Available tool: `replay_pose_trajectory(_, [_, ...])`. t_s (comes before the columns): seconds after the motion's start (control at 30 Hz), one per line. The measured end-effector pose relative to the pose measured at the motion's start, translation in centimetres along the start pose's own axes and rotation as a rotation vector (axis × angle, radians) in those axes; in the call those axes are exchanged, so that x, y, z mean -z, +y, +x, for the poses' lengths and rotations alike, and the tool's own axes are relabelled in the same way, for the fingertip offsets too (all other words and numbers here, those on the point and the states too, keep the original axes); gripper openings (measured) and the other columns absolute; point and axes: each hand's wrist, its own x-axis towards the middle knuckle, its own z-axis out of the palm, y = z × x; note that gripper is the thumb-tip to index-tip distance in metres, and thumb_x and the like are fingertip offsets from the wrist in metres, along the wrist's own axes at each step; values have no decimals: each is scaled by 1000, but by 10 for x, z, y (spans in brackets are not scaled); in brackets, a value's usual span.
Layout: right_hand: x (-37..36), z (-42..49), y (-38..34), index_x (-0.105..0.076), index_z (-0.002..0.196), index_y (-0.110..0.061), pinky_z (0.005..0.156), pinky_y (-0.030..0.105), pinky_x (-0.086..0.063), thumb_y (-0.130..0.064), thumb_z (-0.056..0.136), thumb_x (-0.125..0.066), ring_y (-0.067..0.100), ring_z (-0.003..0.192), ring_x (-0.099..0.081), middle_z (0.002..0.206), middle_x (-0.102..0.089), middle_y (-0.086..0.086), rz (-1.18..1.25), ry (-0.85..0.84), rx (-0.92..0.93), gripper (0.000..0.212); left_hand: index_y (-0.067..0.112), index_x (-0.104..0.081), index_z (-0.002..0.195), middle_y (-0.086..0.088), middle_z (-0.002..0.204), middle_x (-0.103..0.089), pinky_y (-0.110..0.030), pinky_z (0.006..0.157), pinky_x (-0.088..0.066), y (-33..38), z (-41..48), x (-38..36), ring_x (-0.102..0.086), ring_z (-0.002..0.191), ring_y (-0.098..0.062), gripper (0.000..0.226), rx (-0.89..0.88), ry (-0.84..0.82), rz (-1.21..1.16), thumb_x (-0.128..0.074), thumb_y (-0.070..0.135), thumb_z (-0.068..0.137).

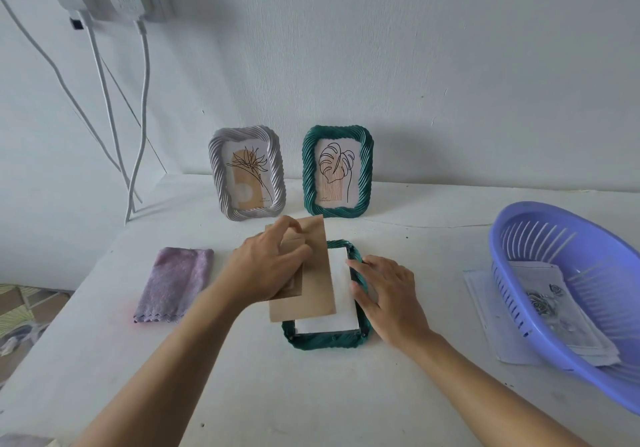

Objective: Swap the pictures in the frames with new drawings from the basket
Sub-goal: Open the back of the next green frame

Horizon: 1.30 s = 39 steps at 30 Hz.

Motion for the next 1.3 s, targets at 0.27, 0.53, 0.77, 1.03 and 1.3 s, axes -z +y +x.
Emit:
replay_pose_trajectory(0.27, [1,0,-2,-53,136,-36,109,27,-18,-55,96,-37,10,126,-41,130,-49,-13,29,12,-27,46,39,-46,115,0,93,-59,-38,84,-40,-48,-12,40,-54,91,-25,20,101,18,211,-46,42,95])
replay_pose_trajectory(0.53, [2,0,-4,-51,137,-35,112,30,-21,-56,95,-36,9,125,-40,133,-46,-13,-12,-15,-37,50,38,-46,124,0,110,-57,-39,88,-43,-88,-7,-1,-57,100,-23,35,176,18,393,-41,51,92])
replay_pose_trajectory(0.77, [0,1,-5,-60,128,-30,110,35,-28,-53,93,-41,12,122,-46,129,-51,-9,-18,21,-47,47,40,-47,133,5,95,-47,-38,80,-34,-109,-13,-54,-53,99,-21,59,28,218,490,-25,66,85])
replay_pose_trajectory(1.03, [0,0,-7,-61,126,-29,110,38,-30,-52,92,-42,12,123,-46,130,-52,-8,-2,29,-56,45,44,-54,126,2,116,-44,-39,82,-29,-111,-15,-58,-46,105,-21,48,-23,320,457,-26,63,92])
replay_pose_trajectory(1.3, [1,-2,-8,-60,126,-29,109,34,-28,-51,93,-43,14,123,-45,130,-51,-8,-9,20,-59,43,36,-66,118,8,115,-57,-41,85,-33,-58,-10,-63,-49,112,-20,50,-139,298,423,-39,68,90])
